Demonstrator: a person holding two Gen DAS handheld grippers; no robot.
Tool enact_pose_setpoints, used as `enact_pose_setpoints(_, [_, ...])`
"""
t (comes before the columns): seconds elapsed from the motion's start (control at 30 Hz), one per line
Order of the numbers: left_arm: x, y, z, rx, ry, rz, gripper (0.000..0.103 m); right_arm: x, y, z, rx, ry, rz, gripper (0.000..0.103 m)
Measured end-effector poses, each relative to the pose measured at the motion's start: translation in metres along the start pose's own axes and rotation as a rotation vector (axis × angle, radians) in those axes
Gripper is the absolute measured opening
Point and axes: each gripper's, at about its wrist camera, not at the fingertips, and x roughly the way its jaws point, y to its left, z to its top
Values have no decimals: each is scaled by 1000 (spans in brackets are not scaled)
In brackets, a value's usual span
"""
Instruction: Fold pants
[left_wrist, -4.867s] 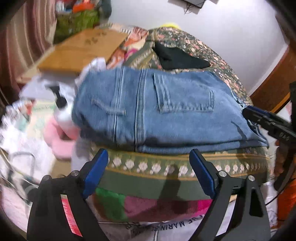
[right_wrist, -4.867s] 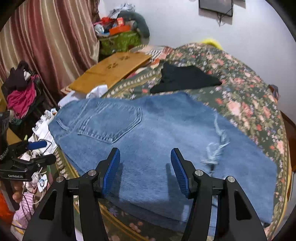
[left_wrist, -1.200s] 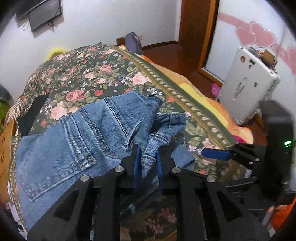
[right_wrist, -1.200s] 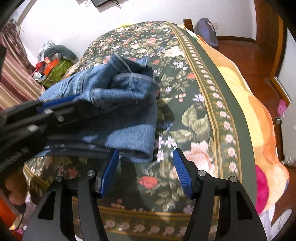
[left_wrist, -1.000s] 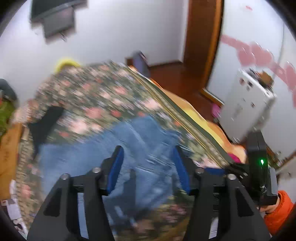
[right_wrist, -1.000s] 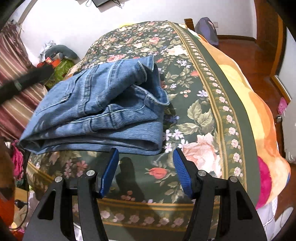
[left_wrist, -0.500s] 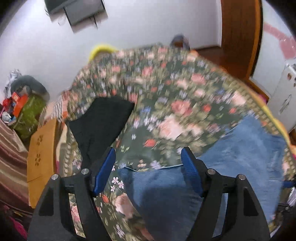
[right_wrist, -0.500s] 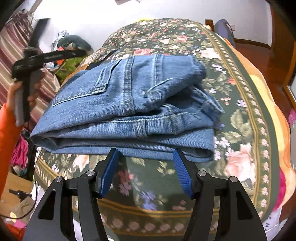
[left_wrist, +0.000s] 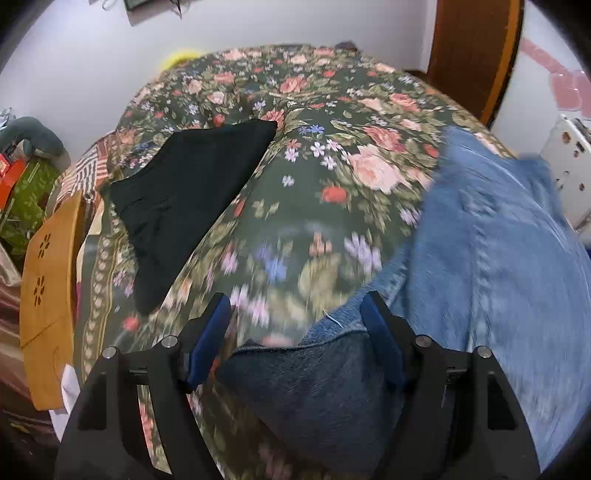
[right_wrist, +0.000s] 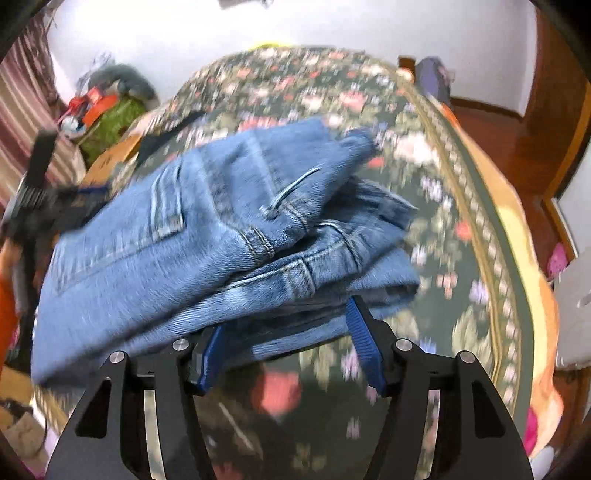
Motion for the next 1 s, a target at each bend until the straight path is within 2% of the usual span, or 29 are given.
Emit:
enact_pose_setpoints(0.07, [-13, -1, -17, -15, -23, -4, 74, 2, 0, 7, 3, -22, 4, 58])
enact_pose_setpoints(0.2, [-36, -7, -39, -77, -32, -21, 73, 5, 0, 9, -34, -6, -35, 58])
enact_pose_setpoints(0.33, [-55, -34, -53, -56, -35, -22, 72, -11, -7, -3, -51, 2, -71, 59])
enact_pose_setpoints(0.47, [-70, -69, -61, -46, -35, -64, 71, -38, -18, -14, -35, -26, -90, 58])
enact_pose_setpoints(0.67, [-95, -95, -50, -27, -76, -15, 69, -82, -18, -21, -35, -108, -76, 58])
enact_pose_setpoints(0.77, [-109, -92, -39, -57, -97, -68, 69, -93, -9, -24, -41, -139, -43, 59])
enact_pose_setpoints(0.9, [-106, -98, -24, -50, -77, -130, 69, -83, 2, -31, -40, -134, 8, 58])
enact_pose_setpoints(0.97, [-91, -104, -18, -24, -35, -137, 62, -68, 8, -35, -28, -107, 30, 58])
enact_pose_setpoints(1.0, [-81, -107, -15, -10, -4, -146, 53, -62, 9, -37, -20, -91, 41, 56])
